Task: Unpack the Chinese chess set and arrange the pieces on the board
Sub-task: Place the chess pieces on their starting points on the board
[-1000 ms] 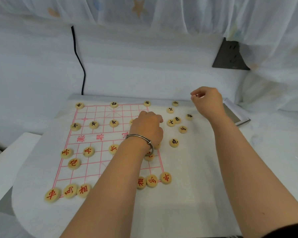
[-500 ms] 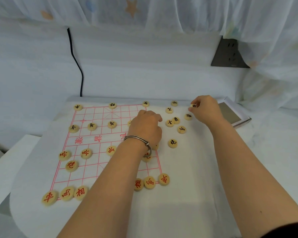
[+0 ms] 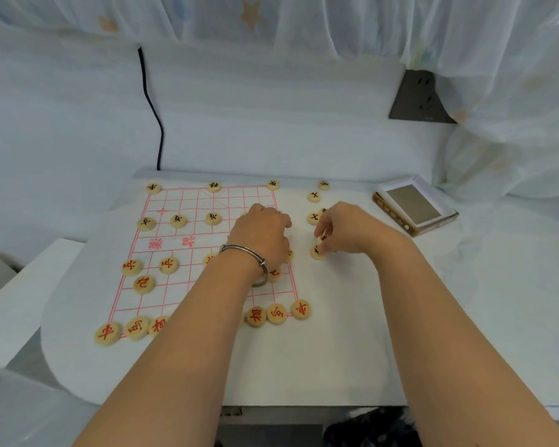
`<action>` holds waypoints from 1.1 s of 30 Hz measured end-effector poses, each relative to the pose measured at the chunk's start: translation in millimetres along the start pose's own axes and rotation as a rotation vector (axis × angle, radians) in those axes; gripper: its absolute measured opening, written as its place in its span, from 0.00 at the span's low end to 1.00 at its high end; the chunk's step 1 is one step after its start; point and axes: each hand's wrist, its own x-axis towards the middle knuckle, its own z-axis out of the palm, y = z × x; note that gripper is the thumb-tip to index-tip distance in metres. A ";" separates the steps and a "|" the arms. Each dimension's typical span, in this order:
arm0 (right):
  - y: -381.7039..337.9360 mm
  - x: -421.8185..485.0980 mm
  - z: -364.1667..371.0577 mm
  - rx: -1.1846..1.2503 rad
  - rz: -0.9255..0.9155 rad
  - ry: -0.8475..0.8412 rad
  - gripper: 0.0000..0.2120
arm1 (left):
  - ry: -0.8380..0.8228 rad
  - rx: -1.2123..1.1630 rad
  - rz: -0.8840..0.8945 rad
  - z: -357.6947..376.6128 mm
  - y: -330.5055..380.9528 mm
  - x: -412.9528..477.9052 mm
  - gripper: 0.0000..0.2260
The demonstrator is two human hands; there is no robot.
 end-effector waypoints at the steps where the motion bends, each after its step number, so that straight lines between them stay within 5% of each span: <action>1: -0.8 -0.8 5.6 0.002 0.002 -0.018 0.09 | -0.002 0.004 -0.001 -0.6 -1.8 -1.0 0.19; 7: -7.1 -1.9 15.5 -0.016 0.011 -0.011 0.07 | 0.005 -0.022 -0.048 -7.9 -26.6 -16.5 0.18; 16: -64.0 40.6 5.2 0.007 -0.129 0.313 0.11 | 0.000 -0.072 -0.115 -22.2 -88.4 -32.2 0.19; 26: -84.9 104.5 16.9 -0.240 -0.159 0.063 0.14 | 0.123 -0.134 -0.174 -20.4 -135.3 -32.1 0.19; 33: -89.0 107.1 6.4 -0.338 -0.154 0.139 0.16 | 0.187 -0.248 -0.213 -30.4 -153.9 -37.4 0.19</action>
